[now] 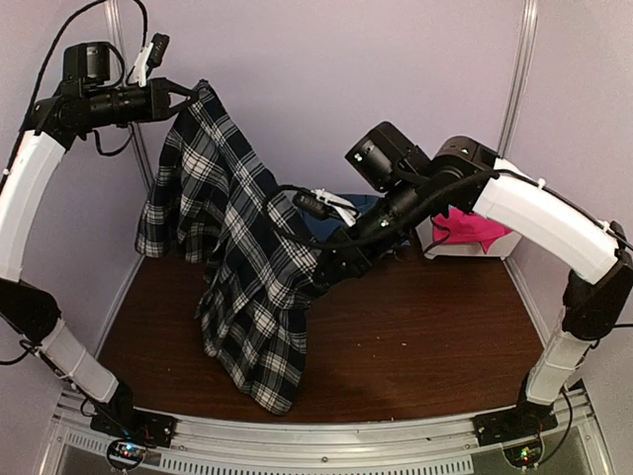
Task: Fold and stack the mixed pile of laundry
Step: Place the flattened skirt at the center of the board, then move the flattened skirt to the center of the board.
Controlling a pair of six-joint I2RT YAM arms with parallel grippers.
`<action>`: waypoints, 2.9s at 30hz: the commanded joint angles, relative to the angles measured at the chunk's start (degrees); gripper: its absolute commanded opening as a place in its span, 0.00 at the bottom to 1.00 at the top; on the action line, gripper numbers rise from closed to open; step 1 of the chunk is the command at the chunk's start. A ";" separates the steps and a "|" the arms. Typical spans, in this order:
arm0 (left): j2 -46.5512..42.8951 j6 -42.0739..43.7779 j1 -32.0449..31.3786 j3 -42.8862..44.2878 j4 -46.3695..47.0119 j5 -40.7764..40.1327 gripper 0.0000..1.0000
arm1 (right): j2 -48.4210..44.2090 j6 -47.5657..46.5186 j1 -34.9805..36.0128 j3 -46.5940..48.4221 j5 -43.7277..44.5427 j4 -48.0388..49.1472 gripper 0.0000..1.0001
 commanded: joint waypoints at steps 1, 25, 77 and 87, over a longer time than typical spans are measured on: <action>7.98 -2.25 2.22 4.08 8.26 -4.92 0.00 | -9.91 9.33 -4.91 -17.70 -11.47 3.13 0.00; 13.25 -3.20 -5.81 -30.41 8.53 -11.33 0.66 | -7.10 10.67 -22.09 -43.33 -11.66 30.50 0.49; 25.22 -8.26 -20.78 -38.92 12.69 -13.22 0.53 | 5.48 3.93 -24.98 -54.09 -14.10 38.01 0.38; 39.45 -3.52 -30.77 -28.02 12.04 -8.71 0.37 | -6.97 18.35 -12.32 -76.84 -21.64 51.15 0.26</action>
